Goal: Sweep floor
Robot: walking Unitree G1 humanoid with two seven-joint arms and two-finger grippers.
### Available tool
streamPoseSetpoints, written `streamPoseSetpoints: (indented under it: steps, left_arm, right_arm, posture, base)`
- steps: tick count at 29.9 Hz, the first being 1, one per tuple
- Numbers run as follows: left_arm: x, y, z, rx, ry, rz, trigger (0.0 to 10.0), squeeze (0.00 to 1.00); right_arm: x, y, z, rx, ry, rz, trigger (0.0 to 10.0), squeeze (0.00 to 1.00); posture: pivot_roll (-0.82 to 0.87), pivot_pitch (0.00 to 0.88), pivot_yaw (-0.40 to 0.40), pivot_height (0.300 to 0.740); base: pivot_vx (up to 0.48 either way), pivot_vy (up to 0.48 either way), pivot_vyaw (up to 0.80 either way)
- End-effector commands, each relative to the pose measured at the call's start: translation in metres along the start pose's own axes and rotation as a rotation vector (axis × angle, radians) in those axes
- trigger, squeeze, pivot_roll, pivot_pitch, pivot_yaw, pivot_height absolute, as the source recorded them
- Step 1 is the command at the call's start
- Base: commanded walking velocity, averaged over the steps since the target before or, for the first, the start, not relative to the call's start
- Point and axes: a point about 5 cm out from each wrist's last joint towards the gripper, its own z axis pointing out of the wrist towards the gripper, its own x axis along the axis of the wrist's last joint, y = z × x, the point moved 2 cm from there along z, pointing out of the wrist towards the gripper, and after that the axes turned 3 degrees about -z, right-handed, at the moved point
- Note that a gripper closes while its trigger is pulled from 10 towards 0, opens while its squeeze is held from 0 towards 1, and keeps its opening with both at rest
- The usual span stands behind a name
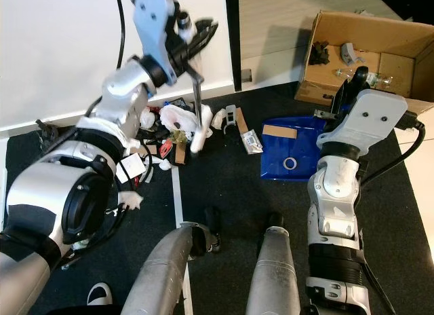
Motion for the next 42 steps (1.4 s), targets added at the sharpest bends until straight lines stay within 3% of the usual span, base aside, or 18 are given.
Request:
streamPoseSetpoints:
  steps: [1,2,4,5,9,10,12,14,17,19,24,32,36,38,40,41,42]
  left_arm:
    - [-0.019,0.009,-0.006,-0.003,-0.063,0.023,10.0,0.00]
    - [-0.025,0.010,-0.007,0.038,-0.096,0.039,10.0,0.00]
    - [-0.035,0.008,-0.007,0.157,-0.119,-0.115,10.0,0.00]
    - [-0.035,0.008,-0.007,0.157,-0.119,-0.115,10.0,0.00]
    - [-0.039,0.011,0.000,0.282,-0.034,-0.705,10.0,0.00]
    - [-0.039,0.011,0.000,0.282,-0.034,-0.705,10.0,0.00]
    - [-0.034,0.013,0.006,0.292,0.050,-0.921,10.0,0.00]
    - [-0.028,0.013,0.009,0.292,0.116,-1.035,10.0,0.00]
    - [-0.028,0.013,0.009,0.292,0.116,-1.035,10.0,0.00]
    - [-0.021,0.009,0.011,0.281,0.182,-1.101,10.0,0.00]
    - [-0.007,-0.001,0.011,0.240,0.292,-1.176,10.0,0.00]
    - [0.002,-0.003,0.013,0.172,0.353,-1.232,10.0,0.00]
    - [0.009,-0.004,0.012,0.076,0.345,-1.163,10.0,0.00]
    - [0.020,-0.014,0.008,0.013,0.360,-1.069,10.0,0.00]
    - [0.020,-0.014,0.008,0.013,0.360,-1.069,10.0,0.00]
    - [0.032,-0.028,0.002,-0.027,0.383,-0.985,10.0,0.00]
    - [0.032,-0.028,0.002,-0.027,0.383,-0.985,10.0,0.00]
  right_arm:
    - [-0.031,-0.005,-0.017,0.020,-0.154,0.008,10.0,0.00]
    - [-0.030,-0.004,-0.018,0.018,-0.152,0.007,10.0,0.00]
    - [-0.029,-0.003,-0.019,0.016,-0.150,0.007,10.0,0.00]
    - [-0.029,-0.003,-0.019,0.016,-0.150,0.007,10.0,0.00]
    - [-0.029,-0.006,-0.020,0.018,-0.152,0.012,10.0,0.00]
    - [-0.029,-0.006,-0.020,0.018,-0.152,0.012,10.0,0.00]
    - [-0.028,-0.008,-0.019,0.023,-0.150,0.015,10.0,0.00]
    - [-0.028,-0.009,-0.018,0.026,-0.147,0.016,10.0,0.00]
    - [-0.028,-0.009,-0.018,0.026,-0.147,0.016,10.0,0.00]
    - [-0.027,-0.009,-0.017,0.028,-0.146,0.015,10.0,0.00]
    - [-0.029,-0.007,-0.015,0.033,-0.148,0.013,10.0,0.00]
    - [-0.028,-0.013,-0.009,0.043,-0.142,0.022,10.0,0.00]
    - [-0.028,-0.016,-0.005,0.047,-0.136,0.030,10.0,0.00]
    - [-0.028,-0.015,-0.003,0.045,-0.132,0.032,10.0,0.00]
    - [-0.028,-0.015,-0.003,0.045,-0.132,0.032,10.0,0.00]
    - [-0.029,-0.014,-0.001,0.041,-0.128,0.036,10.0,0.00]
    - [-0.029,-0.014,-0.001,0.041,-0.128,0.036,10.0,0.00]
  posture:
    - [-0.17,0.592,0.303,0.740]
    - [-0.18,0.595,0.307,0.740]
    - [-0.18,0.594,0.308,0.740]
    - [-0.18,0.594,0.308,0.740]
    - [-0.18,0.587,0.309,0.740]
    - [-0.18,0.587,0.309,0.740]
    - [-0.19,0.586,0.309,0.740]
    - [-0.20,0.580,0.302,0.740]
    - [-0.20,0.580,0.302,0.740]
    - [-0.20,0.571,0.294,0.740]
    - [-0.20,0.551,0.283,0.740]
    - [-0.18,0.535,0.274,0.740]
    - [-0.17,0.511,0.274,0.740]
    - [-0.15,0.490,0.275,0.740]
    - [-0.15,0.490,0.275,0.740]
    - [-0.14,0.461,0.278,0.740]
    - [-0.14,0.461,0.278,0.740]
  base:
    - [0.000,0.000,0.00]
    - [0.000,0.000,0.00]
    - [0.000,0.000,0.00]
    - [0.000,0.000,0.00]
    - [0.000,0.000,0.00]
    - [0.000,0.000,0.00]
    - [0.000,0.000,0.00]
    - [0.000,0.000,0.00]
    - [0.000,0.000,0.00]
    - [0.000,0.000,0.00]
    - [0.000,0.000,0.00]
    - [0.000,0.000,0.00]
    - [0.000,0.000,0.00]
    - [0.000,0.000,0.00]
    - [0.000,0.000,0.00]
    - [0.000,0.000,0.00]
    - [0.000,0.000,0.00]
